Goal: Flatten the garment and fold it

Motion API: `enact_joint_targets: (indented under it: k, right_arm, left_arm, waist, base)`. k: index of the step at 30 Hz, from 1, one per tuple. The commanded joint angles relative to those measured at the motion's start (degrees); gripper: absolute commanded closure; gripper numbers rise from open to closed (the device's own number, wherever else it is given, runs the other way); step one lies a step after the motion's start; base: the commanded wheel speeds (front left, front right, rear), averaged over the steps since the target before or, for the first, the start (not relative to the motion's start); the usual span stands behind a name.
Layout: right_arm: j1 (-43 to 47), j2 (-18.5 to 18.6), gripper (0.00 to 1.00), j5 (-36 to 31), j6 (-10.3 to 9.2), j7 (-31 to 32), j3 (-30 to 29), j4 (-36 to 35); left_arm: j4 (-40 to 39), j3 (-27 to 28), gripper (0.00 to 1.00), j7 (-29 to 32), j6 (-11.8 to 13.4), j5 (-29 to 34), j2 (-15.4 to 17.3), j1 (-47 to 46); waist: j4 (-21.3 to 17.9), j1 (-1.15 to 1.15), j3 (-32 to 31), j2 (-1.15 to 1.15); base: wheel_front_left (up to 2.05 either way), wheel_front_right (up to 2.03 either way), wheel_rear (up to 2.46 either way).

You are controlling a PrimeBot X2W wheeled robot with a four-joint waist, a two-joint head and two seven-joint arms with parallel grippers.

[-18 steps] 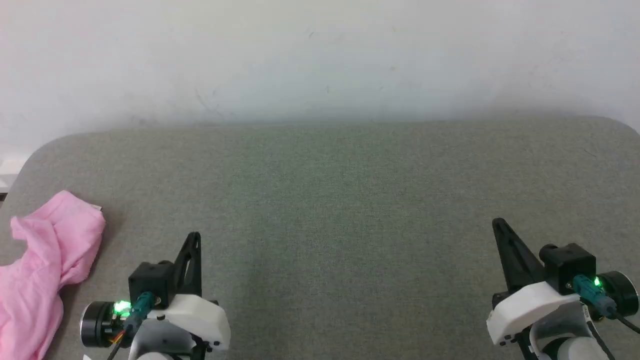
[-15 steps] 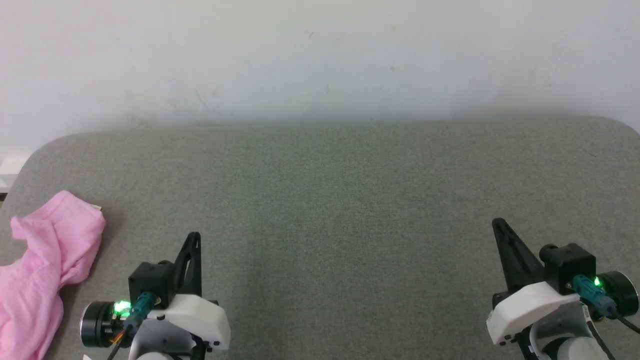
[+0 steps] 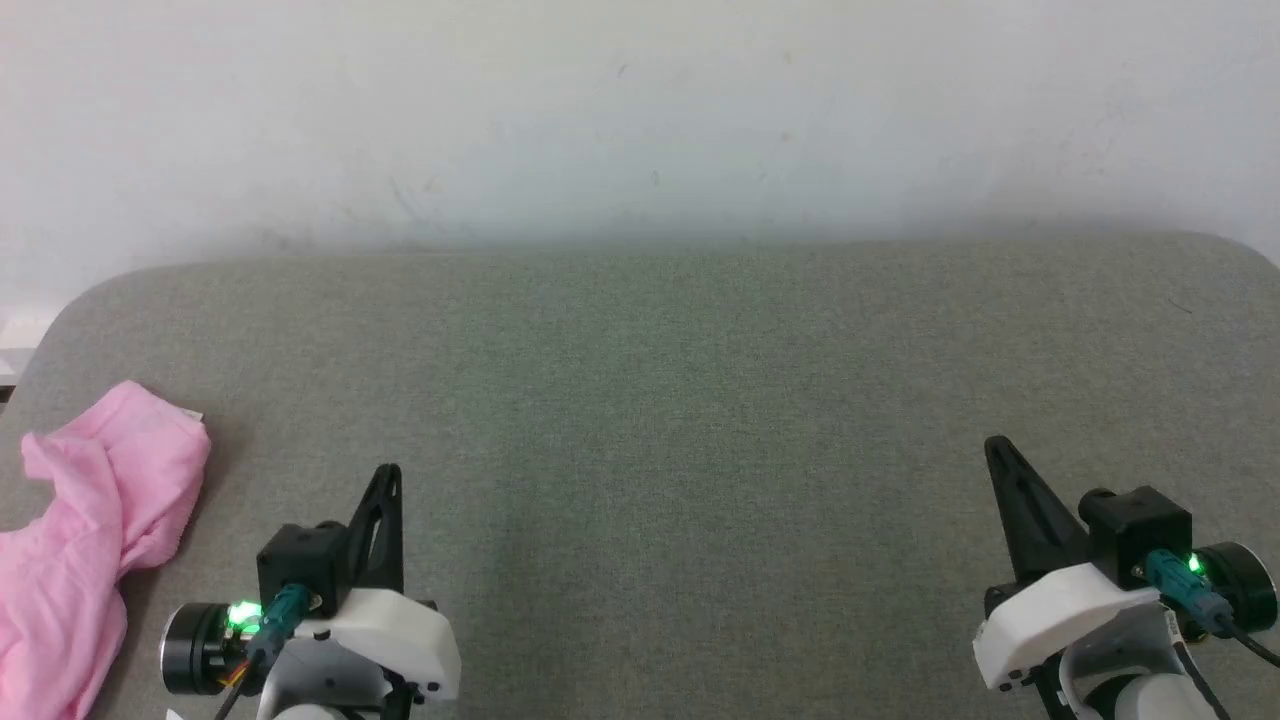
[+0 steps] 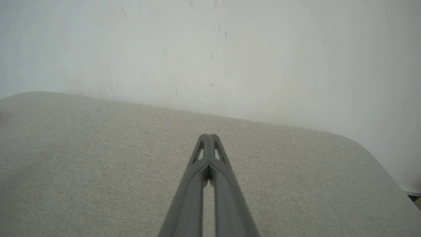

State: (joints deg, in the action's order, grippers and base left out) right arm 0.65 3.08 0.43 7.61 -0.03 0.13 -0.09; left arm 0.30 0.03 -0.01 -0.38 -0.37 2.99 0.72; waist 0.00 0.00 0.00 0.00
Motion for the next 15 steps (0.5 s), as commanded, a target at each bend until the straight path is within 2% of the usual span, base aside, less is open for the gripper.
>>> enact_joint_targets:
  k: [1, 7, 8, 15]
  right_arm:
    - [-0.6, -0.2, 1.00, -0.4, -0.12, 0.0, -0.1, 0.1]
    - [-0.6, -0.2, 1.00, -0.4, -0.12, 0.0, -0.1, 0.1]
    - [0.0, 0.0, 0.00, 0.0, 0.00, 0.0, 0.0, 0.0]
    - [0.1, 0.1, 0.00, 0.3, 0.00, -0.5, -0.2, 0.2]
  left_arm:
    - [-0.3, 0.0, 1.00, 0.0, 0.4, 0.4, -0.1, -0.7]
    - [-0.3, 0.0, 1.00, 0.0, 0.4, 0.4, -0.1, -0.7]
    - [0.0, 0.0, 0.00, 0.0, 0.0, 0.0, 0.0, 0.0]
    - [0.3, -0.2, 0.00, -0.5, -0.1, -0.4, 0.0, 0.0]
  waist:
    - [0.0, 0.00, 0.0, 0.00]
    - [0.0, 0.00, 0.0, 0.00]
    - [0.0, 0.00, 0.0, 0.00]
    - [0.0, 0.00, 0.0, 0.00]
  base:
    - [0.00, 0.00, 0.00]
    - [0.00, 0.00, 0.00]
    - [0.00, 0.00, 0.00]
    - [0.00, 0.00, 0.00]
